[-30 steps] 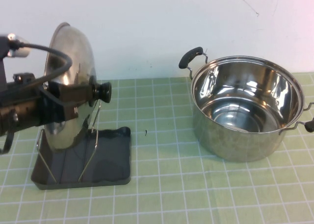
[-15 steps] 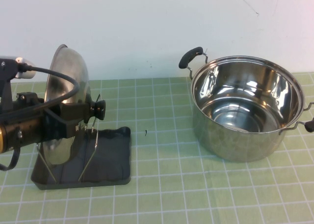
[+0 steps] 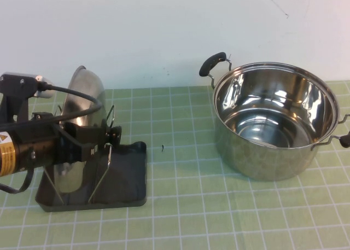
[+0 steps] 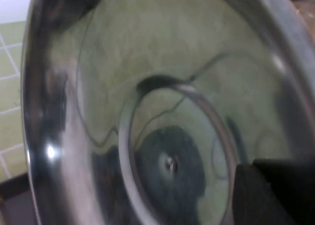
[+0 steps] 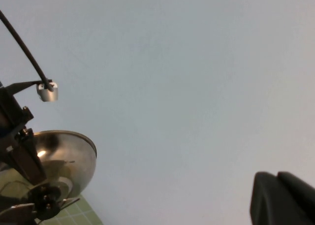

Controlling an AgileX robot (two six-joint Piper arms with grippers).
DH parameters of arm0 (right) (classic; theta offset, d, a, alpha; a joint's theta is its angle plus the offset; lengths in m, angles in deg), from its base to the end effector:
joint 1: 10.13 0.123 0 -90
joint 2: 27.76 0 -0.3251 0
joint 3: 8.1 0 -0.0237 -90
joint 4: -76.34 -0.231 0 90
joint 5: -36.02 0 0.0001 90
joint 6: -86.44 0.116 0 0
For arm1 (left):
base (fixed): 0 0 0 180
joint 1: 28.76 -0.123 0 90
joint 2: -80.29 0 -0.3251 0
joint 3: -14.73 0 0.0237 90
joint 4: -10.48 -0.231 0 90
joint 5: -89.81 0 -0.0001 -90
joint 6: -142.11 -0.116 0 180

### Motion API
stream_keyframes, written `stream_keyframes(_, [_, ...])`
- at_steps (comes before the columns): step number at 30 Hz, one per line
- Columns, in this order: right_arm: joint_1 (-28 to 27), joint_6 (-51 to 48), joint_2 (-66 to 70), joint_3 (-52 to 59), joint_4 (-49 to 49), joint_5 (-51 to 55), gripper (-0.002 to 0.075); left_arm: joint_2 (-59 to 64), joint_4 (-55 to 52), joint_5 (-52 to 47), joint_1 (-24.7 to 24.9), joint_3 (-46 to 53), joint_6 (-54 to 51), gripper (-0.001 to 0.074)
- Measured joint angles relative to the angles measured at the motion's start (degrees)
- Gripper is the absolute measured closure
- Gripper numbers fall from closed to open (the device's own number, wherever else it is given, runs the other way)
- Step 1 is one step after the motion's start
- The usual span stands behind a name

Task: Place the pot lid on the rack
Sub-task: Place the pot lid on the pot rack

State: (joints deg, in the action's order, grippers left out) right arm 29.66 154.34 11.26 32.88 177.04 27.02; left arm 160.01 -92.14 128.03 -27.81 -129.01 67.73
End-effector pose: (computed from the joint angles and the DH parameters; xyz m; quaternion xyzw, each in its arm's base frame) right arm 0.0534 0.0675 0.4077 -0.4335 0.4905 0.0954 0.7499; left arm 0.2339 -0.0738 0.3090 0.1543 0.8420 -0.2859 0.4306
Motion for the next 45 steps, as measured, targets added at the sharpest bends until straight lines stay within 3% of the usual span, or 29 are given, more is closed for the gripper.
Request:
stream_keyframes(3, [0.00,0.00,0.00,0.00,-0.12,0.00,0.0726,0.09,0.44,-1.14,0.00,0.00,-0.25,0.0540])
stream_keyframes(8, [0.00,1.71,0.00,0.00,-0.12,0.00,0.0726,0.09,0.67,-2.05,0.00,0.00,-0.39,0.0336])
stream_keyframes(11, [0.00,2.39,0.00,0.00,-0.12,0.00,0.0726,0.09,0.82,-2.05,0.00,0.00,-1.64,0.0294])
stream_keyframes(31, [0.00,2.62,0.00,0.00,-0.12,1.19,0.0726,-3.66,1.02,-8.97,0.00,0.00,-3.11,0.0279])
stream_keyframes(39, [0.00,2.51,0.00,0.00,-0.47,8.68,0.0726,-8.39,1.02,-10.74,0.00,0.00,-4.68,0.0281])
stream_keyframes(45, [0.00,-3.71,0.00,0.00,-1.00,16.23,0.0726,-14.96,1.24,-17.04,0.00,0.00,-6.83,0.0377])
